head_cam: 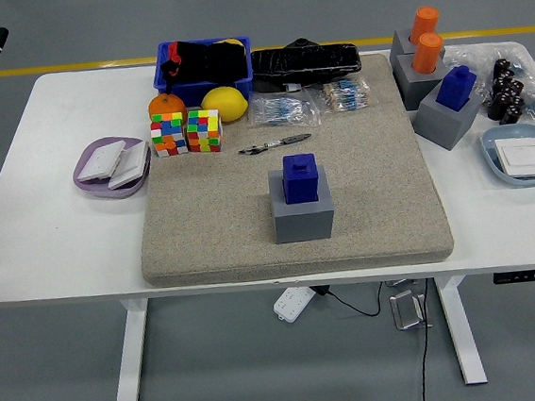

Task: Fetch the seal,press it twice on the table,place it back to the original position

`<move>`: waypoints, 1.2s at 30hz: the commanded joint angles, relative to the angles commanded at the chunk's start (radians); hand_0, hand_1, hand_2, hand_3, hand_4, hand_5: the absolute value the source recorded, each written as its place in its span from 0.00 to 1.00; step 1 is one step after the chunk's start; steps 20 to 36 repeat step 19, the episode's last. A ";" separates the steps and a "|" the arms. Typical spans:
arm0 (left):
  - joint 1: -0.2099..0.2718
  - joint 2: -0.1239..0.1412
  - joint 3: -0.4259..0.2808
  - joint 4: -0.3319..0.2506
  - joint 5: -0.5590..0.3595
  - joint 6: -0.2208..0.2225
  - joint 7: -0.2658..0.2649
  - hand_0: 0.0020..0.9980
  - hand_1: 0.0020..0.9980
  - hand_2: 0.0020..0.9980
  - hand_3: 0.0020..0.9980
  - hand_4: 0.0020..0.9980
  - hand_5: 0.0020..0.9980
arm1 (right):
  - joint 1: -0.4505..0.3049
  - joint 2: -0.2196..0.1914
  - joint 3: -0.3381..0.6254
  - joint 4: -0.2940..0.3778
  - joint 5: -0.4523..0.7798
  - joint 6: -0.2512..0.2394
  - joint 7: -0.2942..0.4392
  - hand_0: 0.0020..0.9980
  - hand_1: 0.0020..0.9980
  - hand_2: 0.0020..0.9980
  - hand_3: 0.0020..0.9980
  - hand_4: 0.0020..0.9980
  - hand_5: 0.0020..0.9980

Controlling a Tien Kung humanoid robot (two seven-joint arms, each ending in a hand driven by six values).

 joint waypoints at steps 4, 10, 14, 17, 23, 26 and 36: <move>0.000 0.002 -0.001 -0.005 0.002 0.001 0.000 0.96 0.96 0.94 0.98 0.88 0.58 | -0.001 0.001 -0.010 0.000 0.000 -0.002 -0.003 0.91 0.77 0.78 0.78 0.92 0.62; 0.007 0.011 -0.017 -0.017 0.008 0.002 0.000 0.96 0.96 0.94 0.97 0.88 0.58 | 0.003 -0.007 -0.021 0.007 0.001 -0.004 -0.002 0.91 0.77 0.78 0.78 0.91 0.62; 0.010 0.015 -0.021 -0.018 0.011 0.001 0.000 0.96 0.96 0.94 0.97 0.88 0.58 | 0.003 -0.013 -0.028 0.006 0.001 -0.003 -0.002 0.91 0.77 0.77 0.78 0.91 0.62; 0.013 0.015 -0.023 -0.018 0.011 0.001 0.000 0.96 0.96 0.94 0.97 0.88 0.58 | 0.001 -0.015 -0.033 0.004 0.002 -0.003 -0.003 0.91 0.77 0.77 0.78 0.91 0.62; 0.015 0.015 -0.021 -0.017 0.011 0.001 0.000 0.96 0.96 0.94 0.97 0.88 0.58 | -0.001 -0.016 -0.036 0.004 0.002 -0.003 -0.003 0.91 0.77 0.77 0.78 0.91 0.62; 0.015 0.015 -0.021 -0.017 0.011 0.001 0.000 0.96 0.96 0.94 0.97 0.88 0.58 | -0.001 -0.016 -0.036 0.004 0.002 -0.003 -0.003 0.91 0.77 0.77 0.78 0.91 0.62; 0.015 0.015 -0.021 -0.017 0.011 0.001 0.000 0.96 0.96 0.94 0.97 0.88 0.58 | -0.001 -0.016 -0.036 0.004 0.002 -0.003 -0.003 0.91 0.77 0.77 0.78 0.91 0.62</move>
